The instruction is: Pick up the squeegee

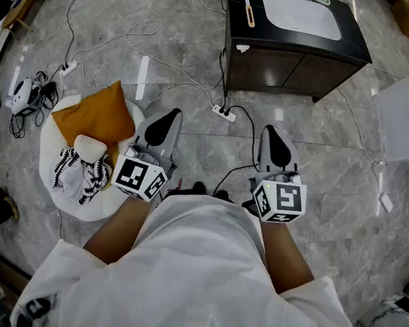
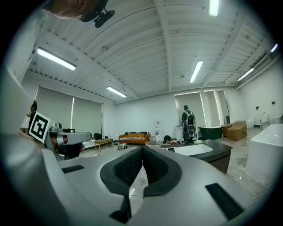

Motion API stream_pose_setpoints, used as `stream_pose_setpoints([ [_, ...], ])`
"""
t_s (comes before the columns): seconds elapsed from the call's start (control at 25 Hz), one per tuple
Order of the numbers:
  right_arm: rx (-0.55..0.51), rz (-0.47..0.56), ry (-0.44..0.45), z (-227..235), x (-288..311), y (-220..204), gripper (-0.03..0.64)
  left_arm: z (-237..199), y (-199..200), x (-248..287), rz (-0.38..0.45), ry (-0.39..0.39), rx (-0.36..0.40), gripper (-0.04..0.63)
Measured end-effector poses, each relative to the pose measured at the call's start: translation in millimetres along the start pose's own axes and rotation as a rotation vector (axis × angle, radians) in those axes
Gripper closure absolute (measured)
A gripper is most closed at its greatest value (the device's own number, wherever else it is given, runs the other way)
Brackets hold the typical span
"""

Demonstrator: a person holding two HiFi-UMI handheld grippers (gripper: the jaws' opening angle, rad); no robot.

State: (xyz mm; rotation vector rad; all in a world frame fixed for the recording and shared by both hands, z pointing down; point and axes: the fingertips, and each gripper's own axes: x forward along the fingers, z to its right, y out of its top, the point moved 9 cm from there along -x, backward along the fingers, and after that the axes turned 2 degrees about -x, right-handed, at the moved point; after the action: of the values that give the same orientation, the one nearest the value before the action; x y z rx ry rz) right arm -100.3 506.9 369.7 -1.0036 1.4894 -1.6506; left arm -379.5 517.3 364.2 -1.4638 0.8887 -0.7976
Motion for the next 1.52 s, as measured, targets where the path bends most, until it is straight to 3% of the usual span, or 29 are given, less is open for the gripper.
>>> stream_pose_setpoints([
  [0.56,0.035,0.049,-0.065,57.9,-34.7,-9.3,0.601,28.8,-15.0,31.5,-0.072,-0.064,-0.008,0.58],
  [0.76,0.041,0.061,-0.032,78.8,-53.2,-19.2,0.601,60.0,-19.8,46.2,-0.088,-0.141,-0.002,0.58],
  [0.96,0.0,0.066,0.022,87.8,-68.3,-21.4,0.601,77.8,-20.1,55.1,-0.08,-0.163,-0.02,0.58],
  [1.24,0.057,0.039,-0.013,118.1,-86.1,-37.0,0.601,91.5,-31.9,76.1,-0.112,-0.178,-0.051,0.58],
  [1.52,0.102,0.042,-0.045,144.5,-64.9,-44.0,0.601,89.9,-41.9,109.3,-0.118,-0.206,-0.062,0.58],
])
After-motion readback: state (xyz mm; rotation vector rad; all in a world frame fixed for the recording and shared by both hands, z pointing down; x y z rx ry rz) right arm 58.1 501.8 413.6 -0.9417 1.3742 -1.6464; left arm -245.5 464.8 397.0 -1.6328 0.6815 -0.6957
